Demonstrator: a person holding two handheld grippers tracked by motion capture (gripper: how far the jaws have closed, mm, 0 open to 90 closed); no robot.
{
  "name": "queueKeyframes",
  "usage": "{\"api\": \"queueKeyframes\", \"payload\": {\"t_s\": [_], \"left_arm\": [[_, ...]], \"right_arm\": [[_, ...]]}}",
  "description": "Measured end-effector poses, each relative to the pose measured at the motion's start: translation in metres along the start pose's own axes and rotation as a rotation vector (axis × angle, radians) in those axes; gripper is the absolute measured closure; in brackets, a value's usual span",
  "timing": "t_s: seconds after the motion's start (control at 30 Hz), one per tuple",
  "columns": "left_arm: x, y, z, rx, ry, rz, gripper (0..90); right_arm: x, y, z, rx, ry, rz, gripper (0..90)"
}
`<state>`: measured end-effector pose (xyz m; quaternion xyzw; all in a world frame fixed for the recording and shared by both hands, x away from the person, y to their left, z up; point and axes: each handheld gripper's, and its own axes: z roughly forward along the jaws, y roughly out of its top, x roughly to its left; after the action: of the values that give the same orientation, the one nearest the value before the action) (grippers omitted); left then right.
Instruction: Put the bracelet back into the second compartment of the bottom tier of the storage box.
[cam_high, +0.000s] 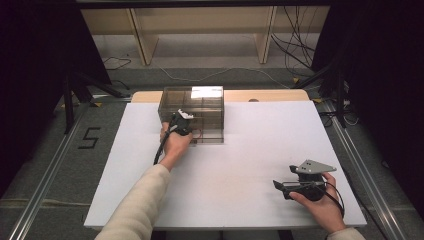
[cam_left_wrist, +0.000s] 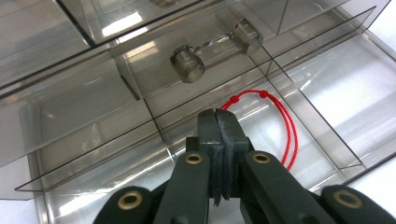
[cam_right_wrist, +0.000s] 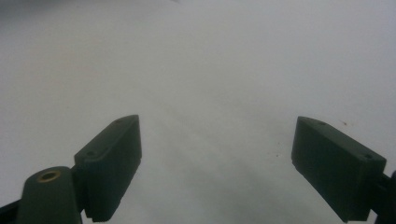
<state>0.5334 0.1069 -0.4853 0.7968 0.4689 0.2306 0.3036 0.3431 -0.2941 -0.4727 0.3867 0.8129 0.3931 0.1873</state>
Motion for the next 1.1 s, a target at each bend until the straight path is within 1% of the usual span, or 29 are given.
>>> {"api": "queueKeyframes", "payload": {"t_s": [0.07,0.2,0.37,0.43,0.6,0.63,0.77,0.87,1.1], "left_arm": [[0.000,0.000,0.000,0.001,0.000,0.002,89.5],[0.000,0.000,0.000,0.000,0.000,0.008,88.9],[0.000,0.001,-0.001,0.002,0.005,0.018,86.1],[0.000,0.001,-0.002,-0.002,0.007,0.020,85.3],[-0.001,0.002,-0.003,-0.011,0.011,0.020,83.0],[-0.001,0.002,-0.003,-0.013,0.012,0.020,82.5],[-0.001,0.002,-0.006,-0.016,0.017,0.020,78.8],[-0.001,0.003,-0.009,-0.028,0.017,0.021,75.2],[-0.001,0.004,-0.019,-0.040,0.011,0.025,62.7]], "right_arm": [[0.000,0.000,0.000,0.004,-0.001,0.006,16.8],[0.000,0.000,0.000,0.005,-0.001,0.001,16.8],[0.000,0.000,0.000,0.007,-0.001,0.002,16.8],[0.000,0.000,0.000,0.004,-0.002,0.005,16.8],[0.000,0.000,0.000,0.002,0.000,-0.004,16.8],[0.000,0.000,0.000,0.006,-0.001,0.001,16.8],[0.000,0.000,0.000,0.006,-0.001,0.002,16.8],[0.000,0.000,0.000,0.007,-0.001,0.002,16.8],[0.000,0.000,0.000,0.003,-0.001,-0.002,16.8]]}}
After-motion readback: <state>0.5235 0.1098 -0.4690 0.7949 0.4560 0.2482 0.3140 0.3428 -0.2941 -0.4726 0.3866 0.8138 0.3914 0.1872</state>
